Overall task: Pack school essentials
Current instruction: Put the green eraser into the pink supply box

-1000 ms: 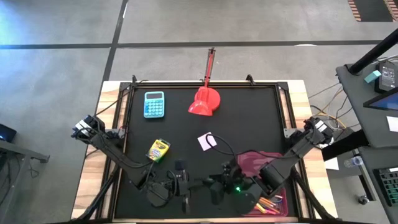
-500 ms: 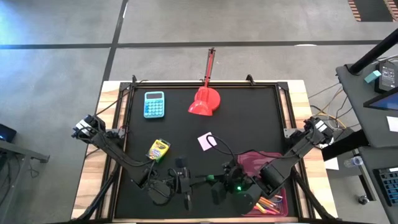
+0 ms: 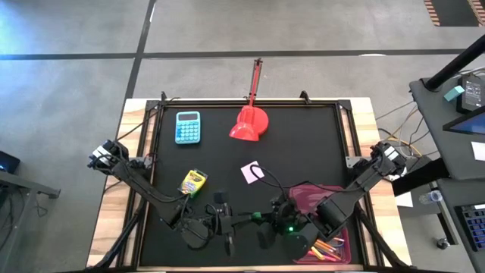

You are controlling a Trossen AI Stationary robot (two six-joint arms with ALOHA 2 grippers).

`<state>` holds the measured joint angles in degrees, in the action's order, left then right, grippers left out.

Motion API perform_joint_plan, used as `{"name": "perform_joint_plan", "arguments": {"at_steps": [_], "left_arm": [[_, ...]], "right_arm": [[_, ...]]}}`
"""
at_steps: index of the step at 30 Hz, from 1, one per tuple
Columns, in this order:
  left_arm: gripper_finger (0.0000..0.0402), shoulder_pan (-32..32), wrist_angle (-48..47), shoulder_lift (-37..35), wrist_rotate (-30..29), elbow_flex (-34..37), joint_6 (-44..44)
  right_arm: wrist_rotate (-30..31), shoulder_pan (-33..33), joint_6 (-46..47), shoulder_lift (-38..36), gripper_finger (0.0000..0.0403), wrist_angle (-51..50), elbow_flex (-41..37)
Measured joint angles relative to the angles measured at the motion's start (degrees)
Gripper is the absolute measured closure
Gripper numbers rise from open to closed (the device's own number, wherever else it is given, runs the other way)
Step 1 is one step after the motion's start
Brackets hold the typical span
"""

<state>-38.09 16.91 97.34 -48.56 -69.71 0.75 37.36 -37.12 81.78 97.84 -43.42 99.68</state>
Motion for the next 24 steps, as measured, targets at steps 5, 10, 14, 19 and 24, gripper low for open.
{"name": "perform_joint_plan", "arguments": {"at_steps": [5, 10, 14, 19, 24], "left_arm": [[0.0352, 0.0, 0.0, 0.0, 0.0, 0.0, 0.0], [0.0352, 0.0, 0.0, 0.0, 1.4, 0.0, -0.2], [0.0349, 0.0, 0.1, 0.0, 3.5, 0.0, -0.2], [0.0318, 0.0, 0.4, 0.0, 4.5, 0.0, -0.4], [0.0274, -0.1, 1.4, 0.0, 4.8, 0.0, -0.4]], "right_arm": [[0.0, 0.1, -0.9, 0.0, 0.0324, 0.0, 0.0], [-0.2, 0.1, -1.8, 0.0, 0.0324, 0.0, 0.0], [-0.3, 0.1, -2.2, 0.0, 0.0326, 0.0, 0.0], [-0.4, 0.2, -3.1, 0.0, 0.0328, -0.3, 0.0], [-1.2, 0.2, -3.1, 0.0, 0.0329, -1.3, 0.0]]}}
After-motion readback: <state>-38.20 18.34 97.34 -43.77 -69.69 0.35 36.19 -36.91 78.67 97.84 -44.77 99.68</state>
